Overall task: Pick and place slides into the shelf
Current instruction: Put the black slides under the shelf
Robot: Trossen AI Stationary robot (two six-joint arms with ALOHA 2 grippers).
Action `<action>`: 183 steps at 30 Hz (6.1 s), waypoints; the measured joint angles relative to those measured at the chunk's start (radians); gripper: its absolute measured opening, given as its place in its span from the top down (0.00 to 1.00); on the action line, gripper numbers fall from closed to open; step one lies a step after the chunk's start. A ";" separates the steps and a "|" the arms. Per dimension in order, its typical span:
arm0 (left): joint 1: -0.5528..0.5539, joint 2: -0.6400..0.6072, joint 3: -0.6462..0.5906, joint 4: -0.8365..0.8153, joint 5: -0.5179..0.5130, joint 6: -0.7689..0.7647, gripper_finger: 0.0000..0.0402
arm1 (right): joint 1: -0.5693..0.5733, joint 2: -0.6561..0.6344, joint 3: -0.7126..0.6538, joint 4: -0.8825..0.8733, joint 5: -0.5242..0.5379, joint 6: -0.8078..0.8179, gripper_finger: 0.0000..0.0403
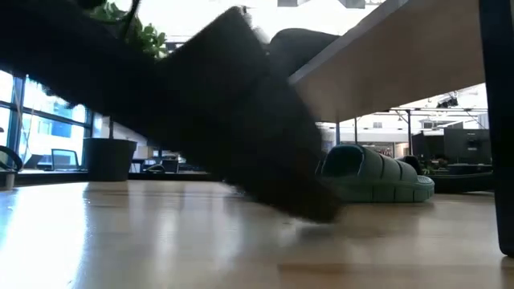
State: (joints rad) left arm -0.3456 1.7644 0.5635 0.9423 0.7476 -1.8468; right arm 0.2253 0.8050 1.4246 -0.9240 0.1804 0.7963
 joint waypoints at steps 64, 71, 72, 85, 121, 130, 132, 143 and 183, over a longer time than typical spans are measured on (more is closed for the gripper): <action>0.169 0.364 0.414 -0.235 0.068 0.191 0.81 | 0.148 -0.158 -0.679 -0.255 -0.429 0.612 0.68; 0.169 0.364 0.414 -0.233 0.044 0.161 0.82 | 0.300 -0.140 -0.776 -0.110 -0.339 0.727 0.68; 0.169 0.365 0.414 -0.233 0.044 0.157 0.82 | 0.321 -0.138 -0.776 -0.106 -0.308 0.741 0.69; 0.169 0.368 0.443 -0.263 0.009 0.107 0.79 | 0.531 -0.108 -0.776 -0.077 0.001 0.953 0.86; 0.170 0.362 0.480 -0.391 -0.004 0.155 0.49 | 0.561 0.026 -0.776 0.068 0.051 0.862 0.92; 0.161 0.358 0.480 -0.412 -0.071 0.132 0.52 | 0.561 0.026 -0.776 0.068 0.047 0.860 0.92; 0.150 0.355 0.480 -0.425 -0.117 0.130 0.53 | 0.561 0.026 -0.776 0.069 0.048 0.862 0.92; 0.086 0.293 0.479 -0.583 -0.406 0.165 0.56 | 0.561 0.026 -0.776 0.069 0.052 0.870 0.92; -0.055 0.210 0.795 -1.750 -1.191 0.527 0.56 | 0.561 0.026 -0.776 0.067 0.028 0.879 0.92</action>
State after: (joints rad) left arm -0.4007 1.9743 1.3586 -0.8078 -0.4436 -1.3199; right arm 0.7860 0.8307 0.6483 -0.8567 0.2084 1.6752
